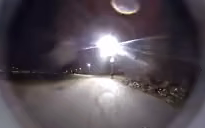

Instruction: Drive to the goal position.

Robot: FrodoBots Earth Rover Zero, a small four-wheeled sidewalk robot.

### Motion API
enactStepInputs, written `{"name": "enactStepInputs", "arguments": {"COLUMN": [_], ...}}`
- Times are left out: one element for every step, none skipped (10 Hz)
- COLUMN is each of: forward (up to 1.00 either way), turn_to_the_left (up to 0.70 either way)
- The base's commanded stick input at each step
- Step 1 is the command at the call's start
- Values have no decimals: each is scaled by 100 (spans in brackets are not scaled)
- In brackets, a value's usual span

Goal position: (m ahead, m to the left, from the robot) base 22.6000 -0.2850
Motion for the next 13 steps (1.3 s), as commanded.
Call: {"name": "enactStepInputs", "arguments": {"forward": [100,100,100,100,100,100,100,100,100,100,100,100,100], "turn_to_the_left": [6,5,3,3,8,13,13,9,2,3,3,3,3]}}
